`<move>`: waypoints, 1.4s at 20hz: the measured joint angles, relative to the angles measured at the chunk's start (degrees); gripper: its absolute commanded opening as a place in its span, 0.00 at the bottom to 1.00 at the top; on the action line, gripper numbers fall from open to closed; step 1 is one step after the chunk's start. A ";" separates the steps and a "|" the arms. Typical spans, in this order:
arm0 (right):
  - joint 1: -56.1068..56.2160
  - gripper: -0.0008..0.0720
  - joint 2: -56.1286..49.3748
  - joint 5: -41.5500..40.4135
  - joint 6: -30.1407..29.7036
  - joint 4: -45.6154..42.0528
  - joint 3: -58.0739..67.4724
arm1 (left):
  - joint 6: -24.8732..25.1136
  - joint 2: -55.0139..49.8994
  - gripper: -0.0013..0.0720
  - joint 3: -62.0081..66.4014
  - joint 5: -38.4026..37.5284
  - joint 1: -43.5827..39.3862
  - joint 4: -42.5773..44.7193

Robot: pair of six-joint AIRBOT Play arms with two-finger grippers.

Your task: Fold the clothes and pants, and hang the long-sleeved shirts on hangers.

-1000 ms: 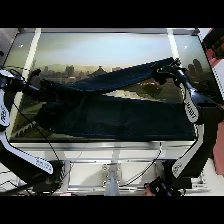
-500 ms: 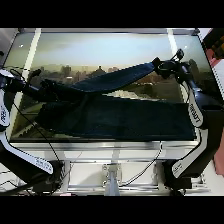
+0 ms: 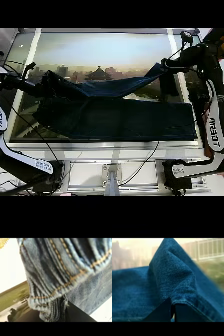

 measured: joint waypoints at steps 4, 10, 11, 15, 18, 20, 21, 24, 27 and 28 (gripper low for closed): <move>0.11 0.04 -3.15 2.34 -1.99 -0.46 -1.11 | 0.00 -0.07 0.12 0.00 0.46 0.00 -0.02; 0.11 0.82 -12.52 12.90 -3.10 2.71 -1.62 | 0.00 -0.83 0.12 0.00 0.66 0.00 -0.04; 0.11 0.82 -13.09 13.99 -3.17 3.04 -1.57 | 0.00 -0.90 0.12 0.00 0.68 0.00 -0.04; -0.96 0.57 -12.48 15.34 -2.69 1.77 -0.35 | 0.00 -1.05 0.12 0.00 0.66 0.00 -0.07; -3.67 0.57 -8.92 15.23 -1.31 -0.79 0.26 | 0.00 -1.09 0.12 0.00 0.68 0.00 -0.07; -6.19 0.57 -5.90 12.83 -0.92 -1.77 0.42 | 0.00 -1.09 0.12 0.00 0.68 0.00 -0.07; -7.61 0.53 -4.59 10.47 -0.83 -2.45 0.22 | 0.00 -1.09 0.12 0.00 0.68 0.00 -0.04; -10.91 0.28 -1.46 2.43 -1.07 -2.69 -2.84 | 0.00 -1.09 0.12 0.00 0.68 0.00 -0.04; -11.39 0.27 2.27 -0.87 -2.43 0.83 -10.47 | 0.00 -1.09 0.12 0.00 0.68 0.00 -0.07; -10.78 0.29 3.76 -0.76 -3.19 2.21 -13.84 | 0.00 -1.09 0.12 0.00 0.68 0.00 -0.04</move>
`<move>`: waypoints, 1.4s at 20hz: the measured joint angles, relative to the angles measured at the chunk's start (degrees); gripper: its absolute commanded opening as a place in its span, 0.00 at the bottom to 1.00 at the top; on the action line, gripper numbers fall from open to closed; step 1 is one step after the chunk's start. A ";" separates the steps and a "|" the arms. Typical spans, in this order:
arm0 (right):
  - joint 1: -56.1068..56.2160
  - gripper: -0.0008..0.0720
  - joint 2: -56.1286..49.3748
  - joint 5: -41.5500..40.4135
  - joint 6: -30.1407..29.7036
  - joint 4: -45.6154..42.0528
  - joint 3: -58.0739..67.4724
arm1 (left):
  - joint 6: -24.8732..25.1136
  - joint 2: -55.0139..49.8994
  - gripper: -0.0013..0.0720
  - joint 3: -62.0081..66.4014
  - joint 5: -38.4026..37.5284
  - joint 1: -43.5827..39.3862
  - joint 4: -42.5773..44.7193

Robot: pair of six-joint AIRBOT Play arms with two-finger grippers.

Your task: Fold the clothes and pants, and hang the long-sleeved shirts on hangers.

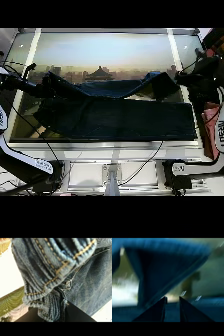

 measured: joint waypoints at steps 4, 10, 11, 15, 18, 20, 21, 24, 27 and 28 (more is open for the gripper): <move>5.16 0.66 3.30 5.29 -1.99 3.54 -11.78 | 0.00 0.00 0.12 0.00 0.00 0.00 0.00; 12.35 0.73 1.86 18.88 -2.86 2.97 -18.38 | 0.00 -0.04 0.12 0.00 0.00 0.00 0.00; 12.68 0.71 1.09 20.09 -1.90 1.73 -18.73 | 0.02 -0.04 0.12 0.00 0.00 0.00 0.00; 12.35 0.37 -0.92 22.51 3.43 -5.88 -19.34 | 0.02 -0.04 0.12 0.00 0.00 0.00 0.00; 11.82 0.04 -1.49 24.00 5.86 -10.82 -19.43 | 0.00 -0.04 0.12 0.00 0.15 0.00 -0.02; 11.69 0.04 -1.66 25.31 6.29 -13.29 -18.71 | -1.09 -0.04 0.12 0.00 1.11 0.00 -0.02; 11.65 0.03 -1.70 25.51 6.49 -14.62 -17.86 | -2.43 -0.07 0.12 0.00 1.79 0.02 -0.02; 11.58 0.03 -1.75 25.33 6.91 -21.86 -13.20 | -4.98 -0.04 0.12 0.00 3.04 0.37 -0.04; 11.15 0.04 -1.77 23.61 7.06 -33.57 -7.04 | -6.93 0.33 0.12 0.00 4.07 1.57 -2.08; 10.73 0.04 -1.77 23.06 7.08 -37.46 -4.83 | -7.50 0.63 0.12 0.00 4.79 2.29 -4.11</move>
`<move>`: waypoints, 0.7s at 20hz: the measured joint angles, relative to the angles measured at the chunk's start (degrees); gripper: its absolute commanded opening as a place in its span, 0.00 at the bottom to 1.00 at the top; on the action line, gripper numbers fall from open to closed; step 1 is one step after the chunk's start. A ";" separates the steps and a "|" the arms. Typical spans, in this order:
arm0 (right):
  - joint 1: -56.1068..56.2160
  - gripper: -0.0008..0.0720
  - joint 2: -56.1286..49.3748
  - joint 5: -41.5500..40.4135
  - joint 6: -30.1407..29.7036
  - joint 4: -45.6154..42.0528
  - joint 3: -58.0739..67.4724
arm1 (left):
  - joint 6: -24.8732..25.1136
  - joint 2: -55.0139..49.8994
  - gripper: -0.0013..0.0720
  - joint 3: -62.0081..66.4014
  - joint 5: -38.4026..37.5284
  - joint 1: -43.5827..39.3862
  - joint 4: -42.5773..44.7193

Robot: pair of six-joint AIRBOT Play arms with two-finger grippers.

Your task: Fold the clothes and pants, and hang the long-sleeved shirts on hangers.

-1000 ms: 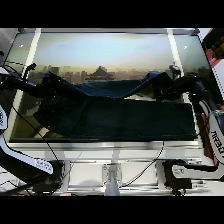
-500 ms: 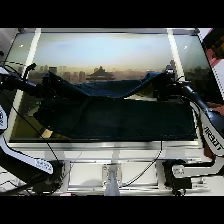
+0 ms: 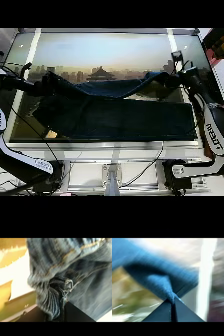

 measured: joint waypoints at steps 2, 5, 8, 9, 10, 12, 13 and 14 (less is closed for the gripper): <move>-1.38 0.03 0.00 -1.03 0.02 -6.86 4.74 | -0.90 0.85 0.12 0.00 2.12 2.01 -6.43; -3.89 0.03 0.00 -1.42 -0.46 -11.76 9.60 | -1.55 2.19 0.12 0.00 5.27 5.79 -17.62; -6.38 0.03 0.00 -2.49 -7.93 -10.21 11.30 | -3.74 2.82 0.12 0.00 6.97 8.83 -21.97; -7.04 0.03 -0.02 -3.28 -11.15 -8.20 11.54 | -4.83 2.95 0.12 0.00 7.28 9.49 -21.79; -7.52 0.03 -0.04 -4.17 -14.69 -6.12 11.72 | -5.92 3.02 0.12 0.00 7.43 9.88 -20.94; -8.09 0.03 -0.13 -5.70 -21.31 -1.90 11.93 | -8.50 3.10 0.12 0.00 7.19 10.27 -17.22; -8.28 0.03 -0.15 -6.32 -24.79 0.37 12.00 | -9.66 3.15 0.12 0.00 6.82 10.32 -15.13; -8.44 0.03 -0.15 -7.10 -27.89 2.45 12.07 | -10.29 3.17 0.12 0.00 6.36 10.34 -13.29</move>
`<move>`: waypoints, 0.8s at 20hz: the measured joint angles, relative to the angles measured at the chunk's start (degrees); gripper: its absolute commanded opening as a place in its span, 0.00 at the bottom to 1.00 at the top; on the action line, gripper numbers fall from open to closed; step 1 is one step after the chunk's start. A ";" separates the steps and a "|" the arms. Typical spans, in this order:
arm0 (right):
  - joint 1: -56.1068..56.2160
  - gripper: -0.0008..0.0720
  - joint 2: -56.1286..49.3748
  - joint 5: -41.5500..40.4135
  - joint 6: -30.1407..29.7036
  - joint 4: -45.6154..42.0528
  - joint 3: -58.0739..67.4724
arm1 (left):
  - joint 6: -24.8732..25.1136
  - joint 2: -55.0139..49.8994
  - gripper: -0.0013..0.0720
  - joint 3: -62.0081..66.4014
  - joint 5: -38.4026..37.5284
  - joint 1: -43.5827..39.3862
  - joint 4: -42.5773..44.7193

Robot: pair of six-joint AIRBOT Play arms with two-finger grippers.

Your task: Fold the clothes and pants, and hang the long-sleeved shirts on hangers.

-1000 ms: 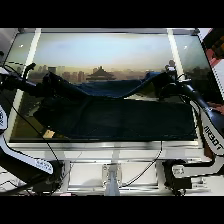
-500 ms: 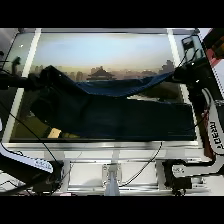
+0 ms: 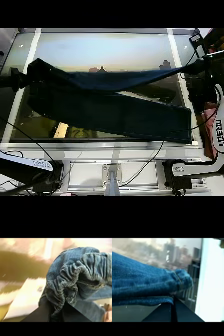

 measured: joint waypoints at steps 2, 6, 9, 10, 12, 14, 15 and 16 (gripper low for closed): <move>-0.13 0.03 -0.02 -1.25 -5.05 3.04 0.07 | -1.18 0.02 0.12 0.00 -1.07 0.24 2.71; -0.50 0.03 0.09 -2.29 -8.90 4.20 0.22 | -2.34 0.07 0.12 0.00 -1.97 1.36 4.90; -1.16 0.03 0.11 -3.04 -7.56 5.95 -0.28 | -2.54 0.07 0.12 0.00 -2.62 2.08 6.51; -1.42 0.03 0.11 -3.63 -6.93 7.26 -1.09 | -2.56 0.07 0.12 0.00 -2.64 2.05 7.87; -1.92 0.03 0.11 -4.70 -5.01 10.16 -4.11 | -2.60 0.07 0.12 -0.37 -2.89 1.57 11.96; -2.21 0.03 0.11 -6.36 -3.19 11.96 -8.35 | -2.71 0.07 0.12 -1.38 -3.04 1.09 16.72; -2.32 0.03 0.11 -6.82 -2.29 12.48 -10.56 | -2.71 0.07 0.12 -2.23 -2.80 0.92 19.10; -2.38 0.03 0.11 -7.23 -1.42 13.00 -12.48 | -2.69 0.07 0.12 -3.10 -2.29 0.81 20.87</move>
